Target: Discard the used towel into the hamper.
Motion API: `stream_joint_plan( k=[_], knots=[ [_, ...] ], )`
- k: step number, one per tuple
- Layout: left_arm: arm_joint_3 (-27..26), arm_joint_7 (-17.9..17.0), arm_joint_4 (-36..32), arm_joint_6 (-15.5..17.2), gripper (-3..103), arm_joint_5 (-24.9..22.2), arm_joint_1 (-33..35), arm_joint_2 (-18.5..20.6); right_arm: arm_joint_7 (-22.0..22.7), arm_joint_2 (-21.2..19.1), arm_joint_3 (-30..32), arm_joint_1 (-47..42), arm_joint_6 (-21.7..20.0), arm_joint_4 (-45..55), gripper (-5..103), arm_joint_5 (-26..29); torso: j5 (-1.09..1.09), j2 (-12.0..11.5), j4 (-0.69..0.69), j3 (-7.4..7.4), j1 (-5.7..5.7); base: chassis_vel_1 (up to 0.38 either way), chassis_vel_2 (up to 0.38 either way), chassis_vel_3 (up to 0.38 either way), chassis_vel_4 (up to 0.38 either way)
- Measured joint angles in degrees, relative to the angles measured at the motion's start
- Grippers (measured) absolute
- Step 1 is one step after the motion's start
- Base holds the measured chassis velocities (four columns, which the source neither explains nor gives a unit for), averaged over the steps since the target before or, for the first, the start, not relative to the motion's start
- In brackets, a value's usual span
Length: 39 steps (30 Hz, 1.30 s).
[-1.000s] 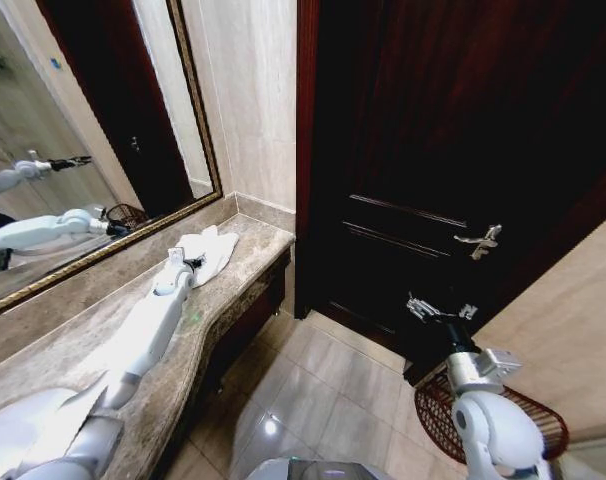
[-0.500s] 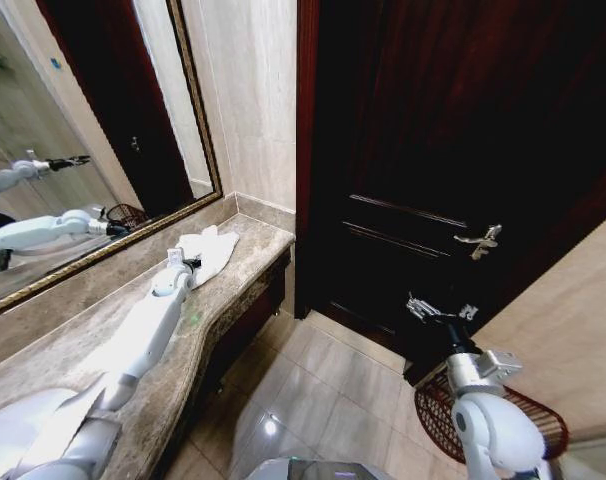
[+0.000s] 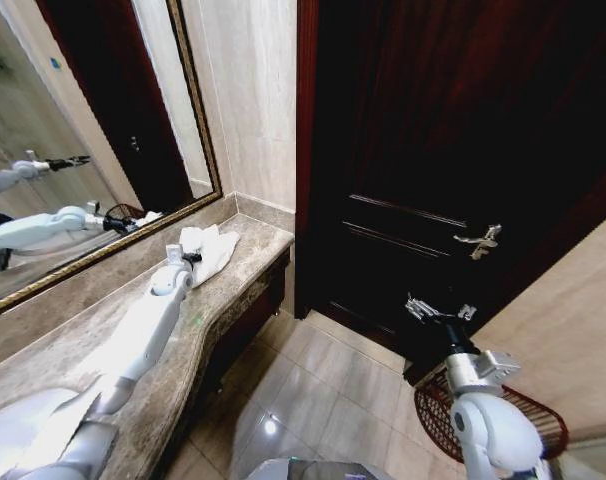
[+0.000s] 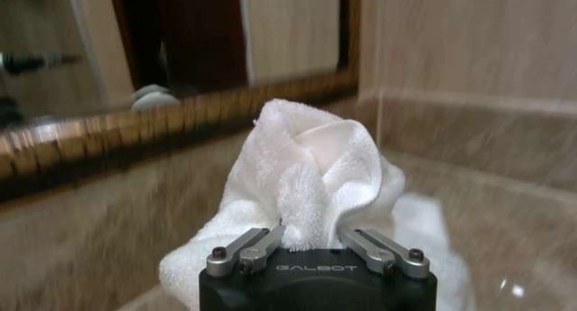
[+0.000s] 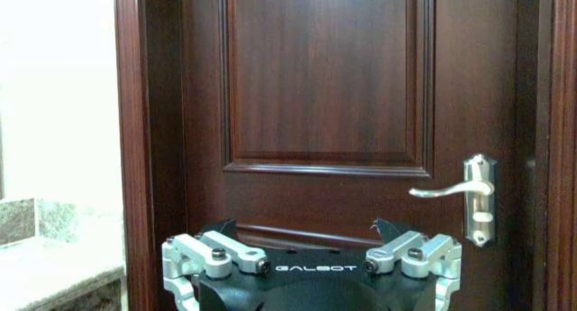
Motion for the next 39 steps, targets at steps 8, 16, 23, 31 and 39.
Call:
stream_joint_plan(
  k=[8, 16, 23, 31, 39],
  knots=[
    [-5.33, 1.51, -19.84, -1.13, 11, 0.23, 10.24, 3.37, 0.12, -0.27, -0.01, 0.09, 0.11, 0.3, 100, 0.54, 0.01, 0.0, 0.01, -0.01, 0.0, 0.0, 0.0, 0.0, 0.0],
    [-9.04, -1.37, -38.87, -1.55, 11, 0.18, 21.58, 2.98, 0.02, -0.12, -0.19, -0.44, 0.37, 1.64, 100, 1.44, 0.01, 0.01, 0.02, -0.01, -0.01, 0.0, 0.0, 0.0, 0.0],
    [-10.4, -2.27, -49.75, -1.62, 11, 0.7, 29.98, 0.38, 0.03, -0.37, 0.43, -0.92, 0.39, 2.92, 100, 2.89, 0.03, 0.01, -0.01, -0.01, -0.01, 0.0, 0.0, 0.0, 0.0],
    [-14.19, 0.22, -57.92, -3.28, 11, 6.52, 43.67, -6.03, -1.37, -0.31, 0.49, -1.0, 1.01, 3.55, 100, 4.58, 0.01, 0.01, 0.01, -0.01, -0.01, 0.0, 0.0, 0.0, 0.0],
    [-14.92, 9.68, -60.69, -11.11, 11, 12.33, 55.34, -11.45, -1.81, -0.41, 0.7, -1.14, 1.04, 4.55, 100, 6.1, 0.01, 0.01, 0.01, -0.01, -0.01, 0.0, 0.0, 0.0, 0.0]
  ],
)
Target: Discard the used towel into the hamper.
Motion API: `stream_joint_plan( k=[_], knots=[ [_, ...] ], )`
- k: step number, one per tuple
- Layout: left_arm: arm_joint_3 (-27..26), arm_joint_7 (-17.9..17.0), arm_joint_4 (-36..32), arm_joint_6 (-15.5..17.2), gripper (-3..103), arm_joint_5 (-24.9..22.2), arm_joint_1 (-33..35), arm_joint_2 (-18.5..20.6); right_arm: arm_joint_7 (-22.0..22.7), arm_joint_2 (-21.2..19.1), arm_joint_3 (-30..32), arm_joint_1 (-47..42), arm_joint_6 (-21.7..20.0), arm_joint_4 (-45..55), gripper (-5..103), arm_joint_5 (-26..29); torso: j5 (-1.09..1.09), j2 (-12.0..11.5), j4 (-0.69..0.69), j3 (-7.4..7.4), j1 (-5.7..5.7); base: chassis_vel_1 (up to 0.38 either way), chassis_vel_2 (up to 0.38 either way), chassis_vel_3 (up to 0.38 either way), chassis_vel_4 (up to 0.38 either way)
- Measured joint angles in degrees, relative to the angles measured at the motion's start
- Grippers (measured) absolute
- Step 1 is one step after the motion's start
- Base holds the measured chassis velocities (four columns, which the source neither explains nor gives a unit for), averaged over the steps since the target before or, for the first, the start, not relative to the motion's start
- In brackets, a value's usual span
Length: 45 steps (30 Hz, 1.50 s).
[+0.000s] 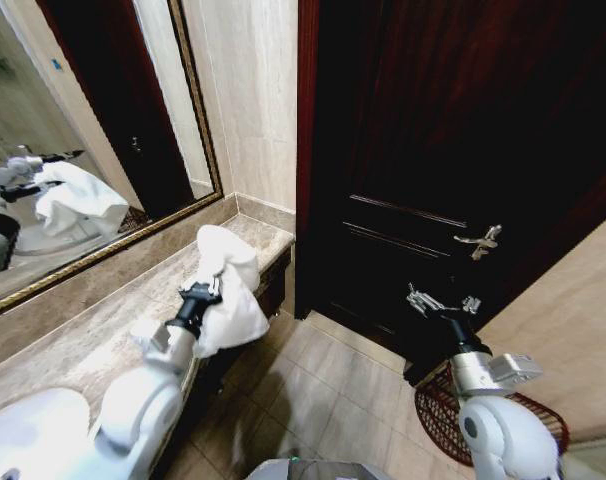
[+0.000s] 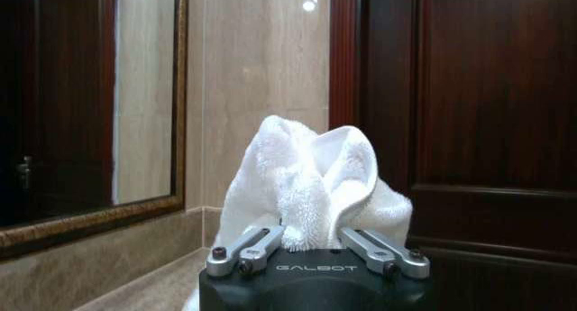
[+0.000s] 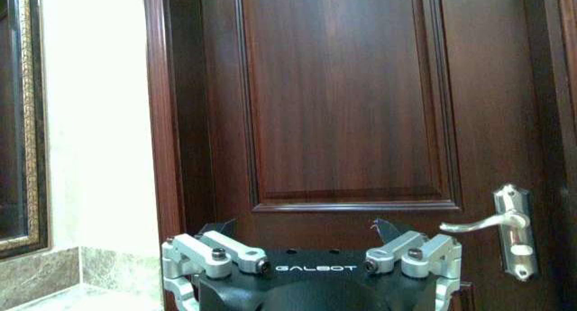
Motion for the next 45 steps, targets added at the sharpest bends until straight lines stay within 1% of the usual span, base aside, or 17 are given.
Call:
stream_joint_plan(
  k=[5, 6, 7, 9, 13, 17, 20, 30, 33, 45],
  knots=[
    [-0.47, 1.32, 0.75, -3.5, 11, 2.2, 4.04, -3.33, -0.11, -0.26, 1.21, -0.55, 0.5, 0.04, 100, 1.36, 0.01, 0.0, -0.01, 0.0, 0.01, 0.0, 0.0, 0.0, 0.0],
    [-0.47, 1.32, 0.75, -3.5, 11, 2.2, 4.04, -3.33, -0.11, -0.26, 1.21, -0.55, 0.5, 0.04, 100, 1.36, 0.01, 0.0, -0.01, 0.0, 0.01, 0.0, 0.0, 0.0, 0.0],
    [-0.44, 1.41, 1.16, -4.53, 11, 2.96, 4.59, -4.14, -0.07, -0.34, 1.4, -0.58, 0.51, 0.07, 100, 1.58, 0.0, 0.0, 0.0, 0.0, 0.01, 0.0, 0.0, 0.0, 0.0],
    [-0.02, 1.4, 1.67, -5.37, 11, 3.78, 4.77, -5.33, -0.04, -0.47, 1.62, -0.57, 0.51, 0.1, 100, 1.63, 0.0, 0.0, 0.0, 0.0, 0.01, 0.0, 0.0, 0.0, 0.0],
    [1.09, 0.73, 2.19, -5.4, 11, 4.42, 3.87, -6.12, -0.11, -0.4, 1.61, -0.56, 0.17, 0.23, 100, 1.23, 0.0, 0.0, -0.01, 0.01, 0.01, 0.0, 0.0, 0.0, 0.0],
    [1.85, 0.52, 2.73, -5.33, 11, 6.04, 3.13, -6.28, -0.03, -0.19, 1.38, -0.35, -0.39, 0.55, 100, 0.7, 0.0, 0.0, -0.01, 0.01, 0.01, 0.0, 0.0, 0.0, 0.0],
    [2.14, 0.47, 3.03, -5.32, 11, 6.35, 2.86, -6.18, 0.19, -0.16, 1.31, -0.16, -0.73, 0.73, 100, 0.56, 0.0, 0.0, 0.0, 0.01, 0.01, 0.0, 0.0, 0.0, 0.0],
    [2.32, 0.08, 3.68, -5.6, 11, 6.07, 1.55, -5.41, 1.18, 0.06, 1.04, -0.44, -0.65, 0.97, 100, 0.34, -0.01, 0.0, 0.0, 0.01, 0.01, -0.01, -0.006, -0.01, -0.007],
    [2.34, -0.54, 3.82, -5.6, 11, 5.58, 1.27, -5.1, 1.58, 0.3, 0.79, -0.56, -0.62, 1.12, 100, 0.21, -0.01, -0.02, 0.0, 0.01, 0.01, -0.063, -0.068, -0.056, -0.05],
    [1.91, -0.83, 3.83, -5.93, 11, 4.05, 2.03, -4.02, 1.28, 1.53, 0.15, -1.44, -0.31, 2.12, 100, -1.04, -0.01, -0.01, -0.01, 0.01, 0.01, -0.081, -0.086, -0.087, -0.09]
  ],
)
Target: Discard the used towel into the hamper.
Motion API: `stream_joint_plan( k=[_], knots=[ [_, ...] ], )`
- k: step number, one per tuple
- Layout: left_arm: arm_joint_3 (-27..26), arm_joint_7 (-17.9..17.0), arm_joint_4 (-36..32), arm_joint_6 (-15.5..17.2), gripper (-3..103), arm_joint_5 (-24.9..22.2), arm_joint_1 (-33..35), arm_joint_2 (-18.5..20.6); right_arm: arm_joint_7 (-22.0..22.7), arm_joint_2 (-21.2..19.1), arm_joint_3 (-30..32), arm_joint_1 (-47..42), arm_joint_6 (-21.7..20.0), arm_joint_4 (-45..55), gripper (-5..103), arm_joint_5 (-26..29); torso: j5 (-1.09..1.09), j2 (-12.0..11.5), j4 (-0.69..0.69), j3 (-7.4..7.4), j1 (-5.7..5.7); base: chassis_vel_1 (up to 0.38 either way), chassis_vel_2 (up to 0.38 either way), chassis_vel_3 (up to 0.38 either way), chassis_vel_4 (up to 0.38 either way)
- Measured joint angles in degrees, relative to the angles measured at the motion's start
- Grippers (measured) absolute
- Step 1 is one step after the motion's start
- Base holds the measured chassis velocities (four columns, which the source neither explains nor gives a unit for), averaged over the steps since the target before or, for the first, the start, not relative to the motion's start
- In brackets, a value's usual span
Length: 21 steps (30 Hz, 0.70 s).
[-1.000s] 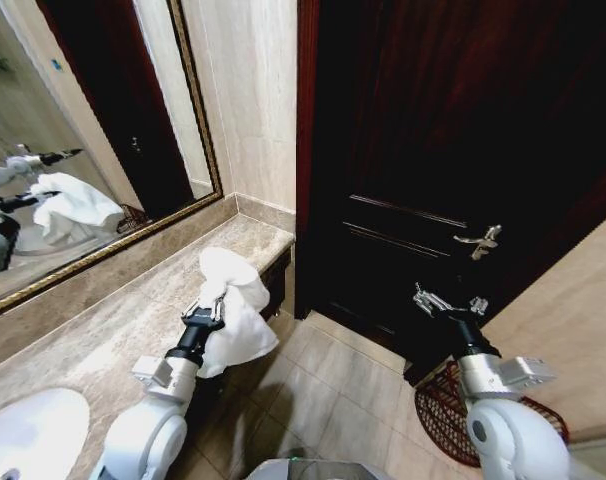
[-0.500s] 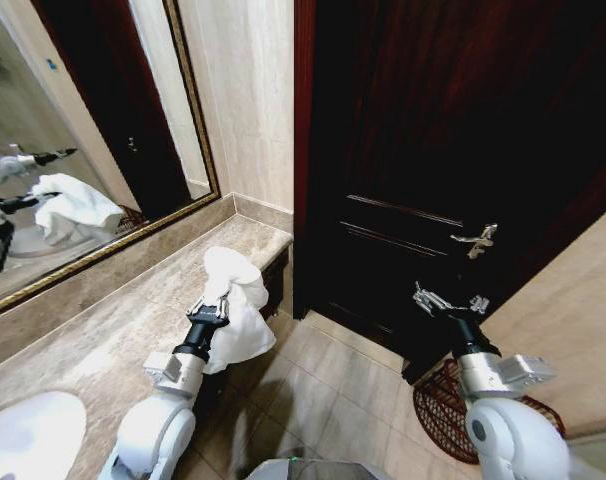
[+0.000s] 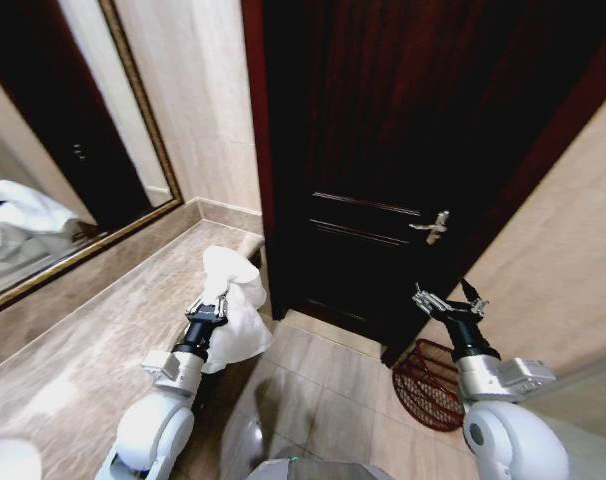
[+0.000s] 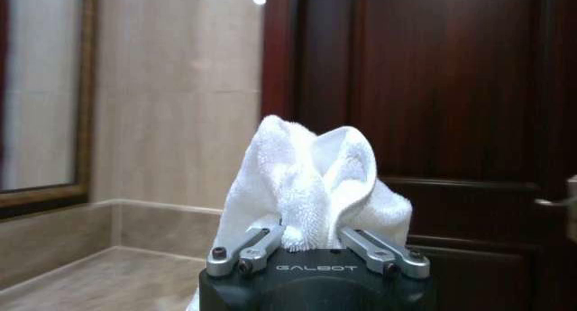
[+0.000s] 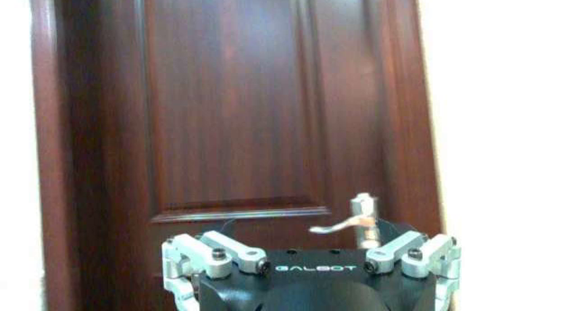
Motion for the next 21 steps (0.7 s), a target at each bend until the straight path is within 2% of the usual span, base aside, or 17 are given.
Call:
stream_joint_plan(
  k=[12, 21],
  knots=[
    [0.01, -0.7, -0.02, -1.31, 11, -1.9, -0.61, 0.59, -0.58, 0.82, -0.33, -0.92, -0.44, 0.87, 100, -1.68, 0.01, 0.0, -0.01, 0.0, 0.0, -0.127, -0.116, -0.118, -0.126],
    [-0.21, -1.12, -0.02, -1.74, 11, -3.02, -1.02, 0.71, -0.58, 1.03, -0.58, -1.1, -1.15, 1.39, 100, -2.06, -0.01, 0.0, 0.03, 0.0, 0.0, -0.036, -0.03, -0.019, -0.034]
  ],
)
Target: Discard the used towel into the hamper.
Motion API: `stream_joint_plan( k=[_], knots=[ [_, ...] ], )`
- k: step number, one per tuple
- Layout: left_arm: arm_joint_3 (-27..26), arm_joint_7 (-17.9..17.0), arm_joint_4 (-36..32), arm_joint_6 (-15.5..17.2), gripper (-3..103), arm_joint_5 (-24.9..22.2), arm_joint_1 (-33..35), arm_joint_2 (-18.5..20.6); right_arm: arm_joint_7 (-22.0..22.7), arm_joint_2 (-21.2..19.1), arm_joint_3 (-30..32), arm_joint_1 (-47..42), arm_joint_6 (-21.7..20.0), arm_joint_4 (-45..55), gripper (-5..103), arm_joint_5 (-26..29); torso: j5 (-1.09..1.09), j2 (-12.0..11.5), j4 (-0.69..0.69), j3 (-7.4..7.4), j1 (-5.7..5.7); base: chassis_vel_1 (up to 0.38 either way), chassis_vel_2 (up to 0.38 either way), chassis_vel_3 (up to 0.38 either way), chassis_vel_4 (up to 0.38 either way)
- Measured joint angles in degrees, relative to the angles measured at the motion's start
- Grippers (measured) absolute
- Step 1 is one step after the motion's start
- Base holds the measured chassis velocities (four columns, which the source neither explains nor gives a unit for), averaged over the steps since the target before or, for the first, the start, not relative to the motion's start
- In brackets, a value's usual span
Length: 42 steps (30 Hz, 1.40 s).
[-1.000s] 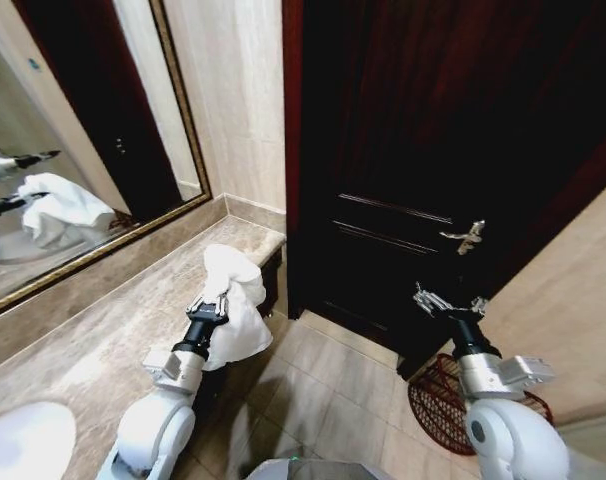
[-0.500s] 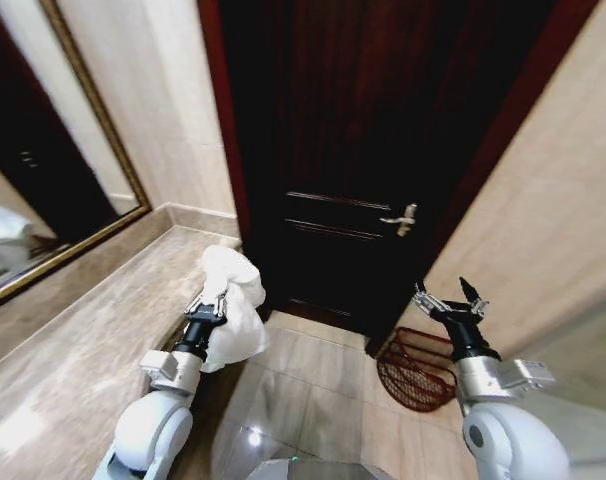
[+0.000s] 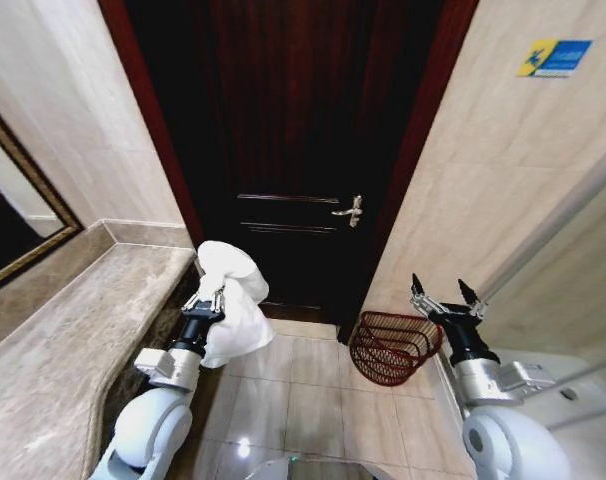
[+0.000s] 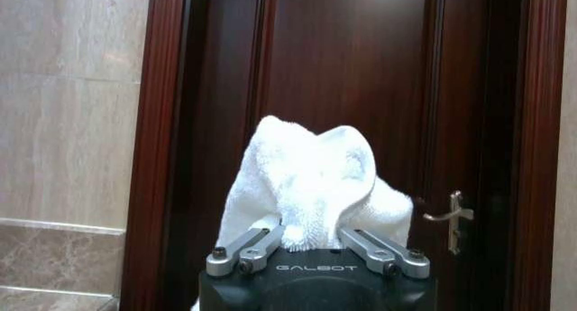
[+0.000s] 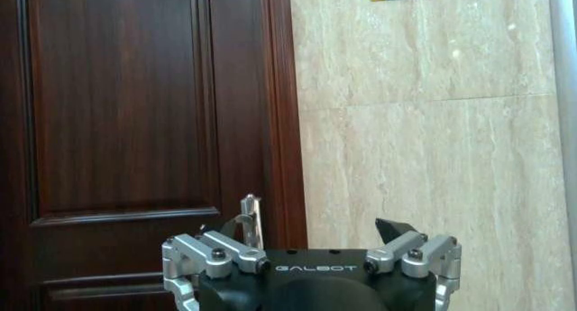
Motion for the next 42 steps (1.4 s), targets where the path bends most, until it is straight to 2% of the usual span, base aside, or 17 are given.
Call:
stream_joint_plan(
  k=[11, 19, 37, 42],
  knots=[
    [-0.1, 0.31, -0.03, -0.46, 11, 0.14, 0.1, -0.18, 0.04, -0.06, -0.1, -0.19, 0.1, 0.32, 100, -0.04, 0.01, 0.0, -0.03, 0.0, 0.0, -0.113, -0.113, 0.11, 0.106],
    [0.31, 0.66, 0.4, -0.62, 11, 1.12, 0.14, -0.54, 0.02, 0.0, -0.35, -0.39, 2.05, 0.13, 100, 0.04, 0.0, 0.0, -0.02, 0.0, 0.0, -0.037, -0.043, 0.037, 0.042],
    [0.8, 0.78, 0.6, -0.76, 11, 1.35, -0.05, -0.82, 0.19, 0.2, -0.26, -0.92, 1.98, 0.76, 100, 0.01, 0.02, 0.0, -0.03, 0.0, 0.0, -0.05, -0.05, -0.071, -0.064],
    [0.96, 0.8, 0.71, -0.78, 11, 1.35, -0.25, -0.78, -1.14, 0.38, -0.15, -1.66, 1.64, 1.38, 100, 0.11, 0.0, 0.0, -0.02, 0.0, 0.0, -0.103, -0.092, -0.103, -0.125]
  ],
)
